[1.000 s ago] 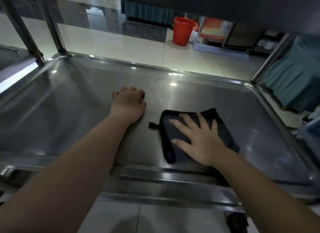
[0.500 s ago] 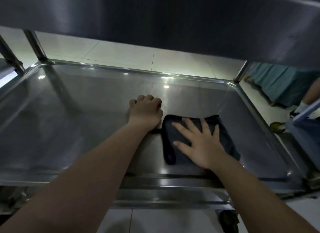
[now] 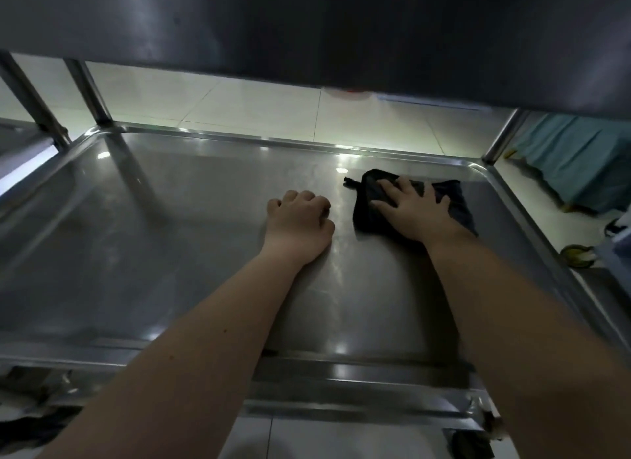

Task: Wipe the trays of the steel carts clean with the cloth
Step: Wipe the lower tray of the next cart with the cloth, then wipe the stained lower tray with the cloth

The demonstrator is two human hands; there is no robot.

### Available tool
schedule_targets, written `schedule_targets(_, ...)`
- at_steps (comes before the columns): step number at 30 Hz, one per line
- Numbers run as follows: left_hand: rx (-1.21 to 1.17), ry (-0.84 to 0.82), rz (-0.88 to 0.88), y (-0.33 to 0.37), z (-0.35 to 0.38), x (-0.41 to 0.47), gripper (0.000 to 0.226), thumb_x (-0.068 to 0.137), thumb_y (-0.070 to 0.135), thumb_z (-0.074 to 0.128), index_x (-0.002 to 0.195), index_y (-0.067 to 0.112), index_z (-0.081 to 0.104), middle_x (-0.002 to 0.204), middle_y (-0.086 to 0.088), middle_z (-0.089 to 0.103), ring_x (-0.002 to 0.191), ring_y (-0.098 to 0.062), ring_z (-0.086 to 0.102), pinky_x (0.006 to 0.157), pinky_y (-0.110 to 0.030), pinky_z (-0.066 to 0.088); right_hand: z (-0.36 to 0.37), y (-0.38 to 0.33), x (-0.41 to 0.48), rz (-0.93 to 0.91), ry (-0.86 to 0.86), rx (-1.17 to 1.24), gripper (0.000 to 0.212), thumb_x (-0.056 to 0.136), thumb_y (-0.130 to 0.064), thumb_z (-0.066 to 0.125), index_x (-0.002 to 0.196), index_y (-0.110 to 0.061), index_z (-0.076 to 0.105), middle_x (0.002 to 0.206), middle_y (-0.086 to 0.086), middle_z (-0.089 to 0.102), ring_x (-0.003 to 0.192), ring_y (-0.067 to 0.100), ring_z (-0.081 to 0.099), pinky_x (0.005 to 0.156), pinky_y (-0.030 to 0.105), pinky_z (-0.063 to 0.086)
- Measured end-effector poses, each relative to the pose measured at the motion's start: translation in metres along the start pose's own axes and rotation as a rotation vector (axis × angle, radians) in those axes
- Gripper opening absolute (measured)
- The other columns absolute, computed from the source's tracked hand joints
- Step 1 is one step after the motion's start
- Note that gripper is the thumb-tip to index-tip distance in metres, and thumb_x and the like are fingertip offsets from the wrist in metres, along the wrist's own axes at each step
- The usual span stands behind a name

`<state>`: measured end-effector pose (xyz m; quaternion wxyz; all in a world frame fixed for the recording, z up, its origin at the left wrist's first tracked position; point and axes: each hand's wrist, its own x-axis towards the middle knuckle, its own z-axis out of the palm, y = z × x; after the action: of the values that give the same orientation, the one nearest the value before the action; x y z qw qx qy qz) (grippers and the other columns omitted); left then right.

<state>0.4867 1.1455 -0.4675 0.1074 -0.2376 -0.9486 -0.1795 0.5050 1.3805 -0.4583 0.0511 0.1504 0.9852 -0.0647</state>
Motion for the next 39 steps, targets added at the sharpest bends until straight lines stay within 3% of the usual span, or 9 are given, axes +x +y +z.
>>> schedule_targets(8,-0.008,-0.016,-0.009,0.004,-0.003,0.0,0.025,0.086,0.034,0.052,0.107,0.027,0.064,0.117,0.001,0.06,0.114,-0.025,0.047,0.084,-0.038,0.024,0.017,0.019,-0.134,-0.07,-0.008,-0.045,0.06,0.084,-0.081,0.01,0.14,-0.064,-0.006,0.162,-0.017,0.001,0.148,0.034,-0.005,0.114,0.063,-0.002)
schedule_targets(13,-0.091,-0.076,0.015,0.006,-0.022,-0.004,0.028,0.09,0.023,0.052,0.114,0.03,0.064,0.131,0.004,0.056,0.127,-0.023,0.042,0.1,-0.04,0.028,0.024,0.006,-0.196,-0.047,-0.035,-0.044,0.067,0.071,-0.085,-0.004,0.134,-0.067,-0.018,0.163,-0.017,-0.006,0.148,0.033,-0.014,0.115,0.062,-0.008)
schedule_targets(16,-0.208,-0.078,0.093,0.01,-0.04,-0.026,0.034,0.086,0.015,0.054,0.115,0.028,0.066,0.131,0.002,0.059,0.127,-0.024,0.045,0.103,-0.039,0.033,0.025,-0.014,-0.203,-0.023,-0.064,-0.033,0.069,0.076,-0.083,0.001,0.14,-0.063,-0.013,0.162,-0.017,-0.009,0.147,0.035,-0.017,0.113,0.062,-0.012)
schedule_targets(20,-0.331,-0.058,0.251,0.022,-0.055,-0.076,0.031,0.08,0.005,0.06,0.108,0.015,0.07,0.116,-0.004,0.068,0.112,-0.029,0.058,0.098,-0.04,0.043,0.022,-0.038,-0.203,-0.054,-0.133,-0.02,0.066,0.082,-0.081,0.008,0.142,-0.062,-0.013,0.161,-0.018,-0.015,0.145,0.035,-0.023,0.11,0.061,-0.019)
schedule_targets(24,-0.41,-0.033,0.375,0.046,-0.061,-0.121,0.017,0.083,0.016,0.07,0.1,0.013,0.073,0.106,-0.002,0.071,0.102,-0.023,0.064,0.096,-0.036,0.044,0.004,-0.025,-0.208,-0.153,-0.197,0.191,0.066,0.086,-0.079,0.024,0.141,-0.064,-0.009,0.159,-0.022,-0.017,0.142,0.02,-0.032,0.11,0.049,-0.026)
schedule_targets(27,-0.425,-0.086,0.491,0.063,-0.065,-0.137,0.026,0.08,0.031,0.073,0.098,0.013,0.076,0.104,-0.002,0.072,0.104,-0.022,0.063,0.098,-0.032,0.042,-0.007,0.002,-0.226,-0.272,-0.167,0.28,0.082,0.08,-0.078,0.043,0.144,-0.055,-0.004,0.158,-0.022,-0.008,0.145,0.011,-0.024,0.116,0.038,-0.018)
schedule_targets(30,-0.35,-0.221,0.533,0.07,-0.065,-0.143,0.043,0.078,0.043,0.076,0.111,0.015,0.075,0.117,-0.004,0.07,0.117,-0.022,0.06,0.107,-0.028,0.035,-0.005,0.04,-0.248,-0.305,-0.162,0.242,0.086,0.085,-0.06,0.06,0.15,-0.043,0.006,0.157,-0.019,-0.003,0.147,0.007,-0.012,0.116,0.027,-0.012)
schedule_targets(35,-0.306,-0.365,0.464,0.067,-0.057,-0.142,0.047,0.088,0.041,0.069,0.131,0.025,0.061,0.145,0.004,0.05,0.138,-0.012,0.037,0.109,-0.012,0.015,0.002,0.057,-0.26,-0.297,-0.117,0.338,0.056,0.1,-0.03,0.051,0.144,-0.039,0.016,0.153,-0.02,0.006,0.149,0.008,-0.002,0.116,0.025,-0.007)
schedule_targets(39,-0.225,-0.4,0.505,0.069,-0.062,-0.134,0.037,0.096,0.035,0.059,0.132,0.024,0.061,0.142,0.006,0.053,0.134,-0.012,0.042,0.107,-0.012,0.021,-0.003,0.056,-0.252,-0.3,-0.057,0.159,0.043,0.103,-0.025,0.043,0.146,-0.03,0.038,0.155,-0.013,0.025,0.148,0.013,0.016,0.119,0.037,-0.005)
